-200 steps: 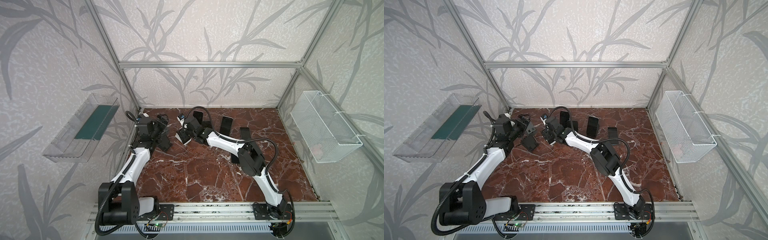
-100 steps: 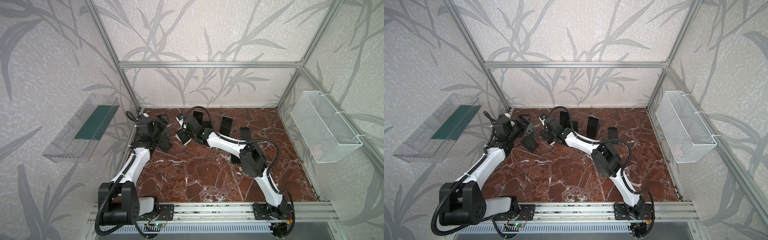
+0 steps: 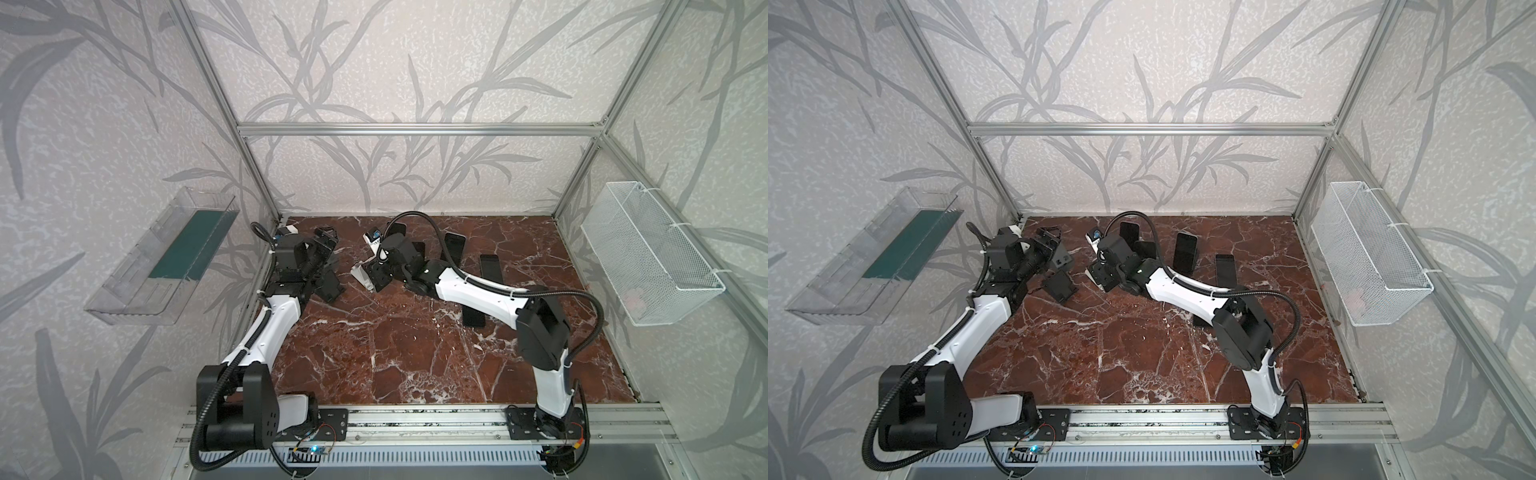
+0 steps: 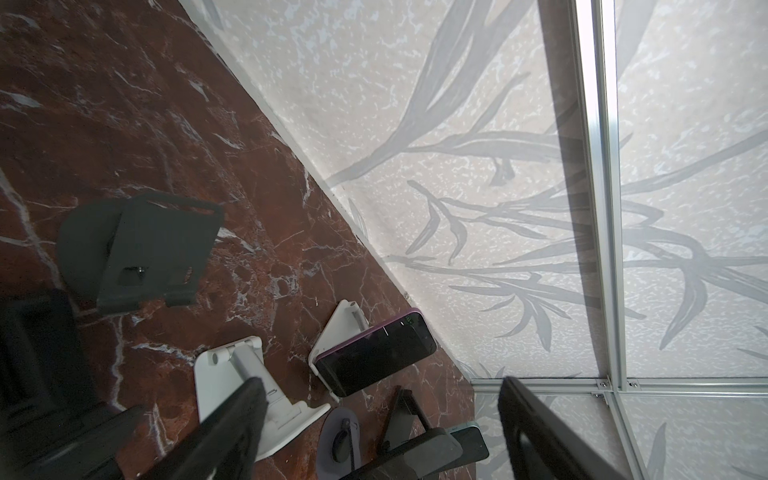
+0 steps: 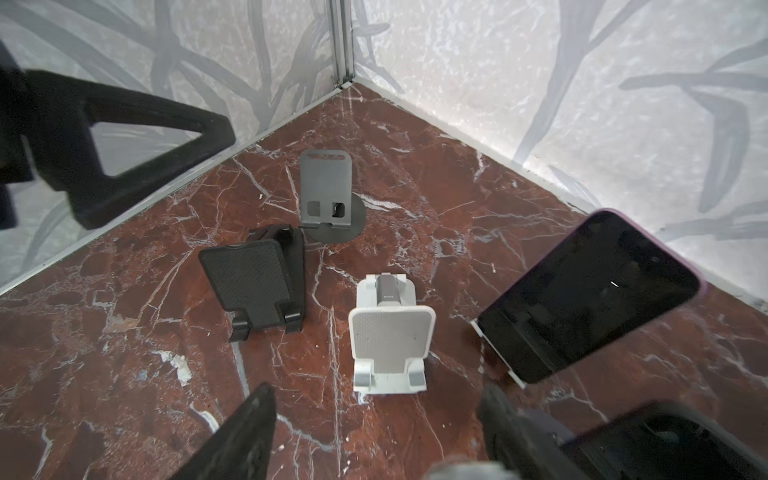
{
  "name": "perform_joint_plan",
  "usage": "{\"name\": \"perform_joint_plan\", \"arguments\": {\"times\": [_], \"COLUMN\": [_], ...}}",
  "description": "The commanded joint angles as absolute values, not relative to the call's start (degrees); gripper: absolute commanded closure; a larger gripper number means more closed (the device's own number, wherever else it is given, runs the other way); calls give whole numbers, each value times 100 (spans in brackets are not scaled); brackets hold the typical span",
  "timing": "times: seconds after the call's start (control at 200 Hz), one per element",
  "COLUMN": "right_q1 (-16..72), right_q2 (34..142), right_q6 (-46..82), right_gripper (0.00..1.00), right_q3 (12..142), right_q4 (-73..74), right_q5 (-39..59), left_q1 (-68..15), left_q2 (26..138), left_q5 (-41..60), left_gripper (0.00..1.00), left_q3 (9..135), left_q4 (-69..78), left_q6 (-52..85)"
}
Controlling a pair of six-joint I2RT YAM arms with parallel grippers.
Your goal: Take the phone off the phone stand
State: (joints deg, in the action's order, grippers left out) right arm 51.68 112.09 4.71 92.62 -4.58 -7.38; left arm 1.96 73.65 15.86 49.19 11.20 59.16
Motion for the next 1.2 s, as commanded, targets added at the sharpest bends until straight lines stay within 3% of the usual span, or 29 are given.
{"name": "perform_joint_plan", "arguments": {"times": [0.0, 0.235, 0.49, 0.695, 1.195], "right_q1": [5211, 5221, 5188, 4663, 2654], "right_q2": [10391, 8733, 7118, 6000, 5388], "right_q6": [617, 571, 508, 982, 1415], "right_gripper": [41, 42, 41, 41, 41], "right_q3": [8834, 7485, 6380, 5736, 5285], "right_q4": [-183, -549, -1746, -2749, -4002], "right_q5": [-975, -1499, -3032, -3226, -2869], "left_q1": [161, -192, -920, -1318, -1707], "left_q2": [7286, 7153, 7311, 7515, 8053], "left_q5": [1644, 1561, 1759, 2001, 2467], "left_gripper": [12, 12, 12, 12, 12], "left_q3": [5027, 5081, 5114, 5134, 5429], "left_q4": [1276, 1181, 1377, 1561, 1436], "left_q6": [5935, 5716, 5512, 5682, 5497]}}
